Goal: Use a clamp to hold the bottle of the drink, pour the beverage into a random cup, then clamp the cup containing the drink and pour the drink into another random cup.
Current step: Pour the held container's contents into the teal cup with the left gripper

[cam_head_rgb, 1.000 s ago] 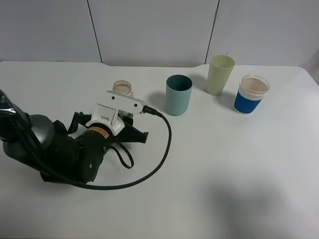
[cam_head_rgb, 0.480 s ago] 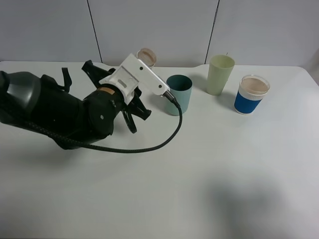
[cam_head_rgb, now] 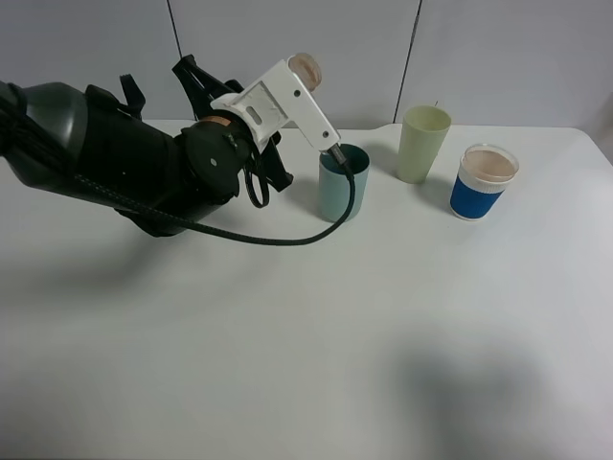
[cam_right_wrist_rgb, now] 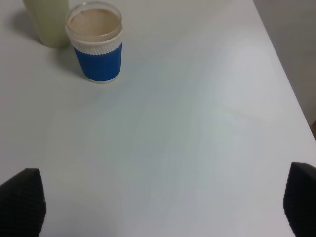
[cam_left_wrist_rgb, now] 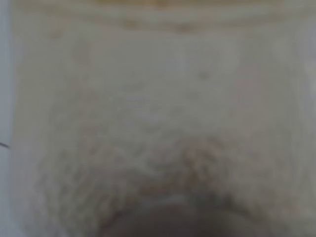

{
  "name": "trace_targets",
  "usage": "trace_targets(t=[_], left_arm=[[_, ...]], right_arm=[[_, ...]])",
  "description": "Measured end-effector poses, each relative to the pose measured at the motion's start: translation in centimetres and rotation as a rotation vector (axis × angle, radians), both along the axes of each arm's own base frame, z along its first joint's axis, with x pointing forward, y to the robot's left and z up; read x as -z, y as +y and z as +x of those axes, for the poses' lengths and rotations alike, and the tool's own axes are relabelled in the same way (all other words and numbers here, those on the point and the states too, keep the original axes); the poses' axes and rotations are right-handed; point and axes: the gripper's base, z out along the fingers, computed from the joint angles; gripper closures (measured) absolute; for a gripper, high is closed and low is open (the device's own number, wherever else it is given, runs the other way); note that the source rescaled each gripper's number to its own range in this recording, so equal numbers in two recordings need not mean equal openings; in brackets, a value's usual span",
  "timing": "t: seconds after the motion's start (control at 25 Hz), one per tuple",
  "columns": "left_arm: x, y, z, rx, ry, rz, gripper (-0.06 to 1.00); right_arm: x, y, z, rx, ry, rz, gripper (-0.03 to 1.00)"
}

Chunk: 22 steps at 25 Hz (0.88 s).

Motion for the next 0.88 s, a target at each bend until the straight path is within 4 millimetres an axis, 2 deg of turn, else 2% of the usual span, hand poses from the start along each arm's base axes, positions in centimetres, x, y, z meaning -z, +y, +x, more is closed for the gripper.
trace_targets(t=[0.44, 0.56, 0.88], left_arm=[[-2.3, -1.0, 1.4, -0.039, 0.012, 0.088, 0.91], [-2.0, -1.1, 1.6, -0.051, 0.042, 0.136, 0.91], [0.9, -2.0, 2.5, -0.042, 0.112, 0.304, 0.91]], right_arm=[[0.0, 0.0, 0.0, 0.0, 0.0, 0.0, 0.09], [0.0, 0.0, 0.0, 0.0, 0.0, 0.0, 0.09], [0.0, 0.0, 0.0, 0.0, 0.0, 0.0, 0.09]])
